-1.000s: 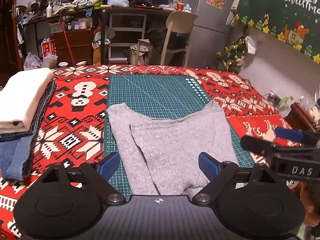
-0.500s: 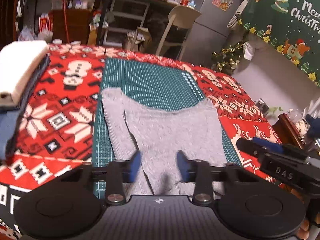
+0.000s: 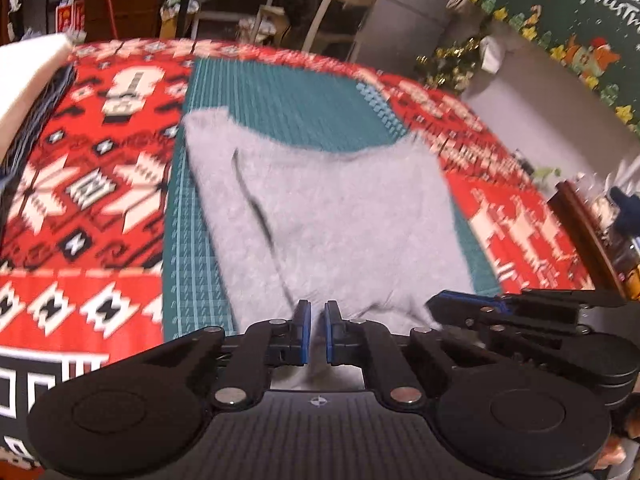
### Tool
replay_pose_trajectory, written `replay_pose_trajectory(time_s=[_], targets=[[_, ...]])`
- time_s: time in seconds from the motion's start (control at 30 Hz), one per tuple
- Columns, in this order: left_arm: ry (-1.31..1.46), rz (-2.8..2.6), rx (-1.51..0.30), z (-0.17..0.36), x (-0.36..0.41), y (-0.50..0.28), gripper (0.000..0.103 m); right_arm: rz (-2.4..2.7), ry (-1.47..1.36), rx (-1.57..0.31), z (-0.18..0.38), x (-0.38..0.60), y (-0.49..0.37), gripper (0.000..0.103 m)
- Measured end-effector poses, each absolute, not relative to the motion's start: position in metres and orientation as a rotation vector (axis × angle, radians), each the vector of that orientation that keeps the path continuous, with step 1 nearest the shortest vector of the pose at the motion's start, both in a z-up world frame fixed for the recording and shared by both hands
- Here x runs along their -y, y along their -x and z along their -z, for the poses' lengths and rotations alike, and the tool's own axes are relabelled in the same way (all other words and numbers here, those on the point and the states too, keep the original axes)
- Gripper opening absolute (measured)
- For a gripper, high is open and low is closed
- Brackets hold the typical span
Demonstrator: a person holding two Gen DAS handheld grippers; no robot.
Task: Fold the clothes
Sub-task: 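Pinch the grey shirt's hem with both tools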
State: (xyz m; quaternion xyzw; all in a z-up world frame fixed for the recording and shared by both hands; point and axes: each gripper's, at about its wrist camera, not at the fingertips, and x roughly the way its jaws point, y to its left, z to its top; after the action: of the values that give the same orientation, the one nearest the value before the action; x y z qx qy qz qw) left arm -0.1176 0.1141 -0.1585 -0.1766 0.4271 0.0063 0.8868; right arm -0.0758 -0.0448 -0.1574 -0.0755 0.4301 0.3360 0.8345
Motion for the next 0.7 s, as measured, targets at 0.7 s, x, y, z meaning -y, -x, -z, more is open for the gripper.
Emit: replay_pose_trajectory(time_s=[0.7], targets=[[0.339, 0.063, -0.872, 0.155, -0.102, 0.107, 0.007, -0.811, 0.186, -0.901, 0.157, 0.034, 0.081, 0.005]])
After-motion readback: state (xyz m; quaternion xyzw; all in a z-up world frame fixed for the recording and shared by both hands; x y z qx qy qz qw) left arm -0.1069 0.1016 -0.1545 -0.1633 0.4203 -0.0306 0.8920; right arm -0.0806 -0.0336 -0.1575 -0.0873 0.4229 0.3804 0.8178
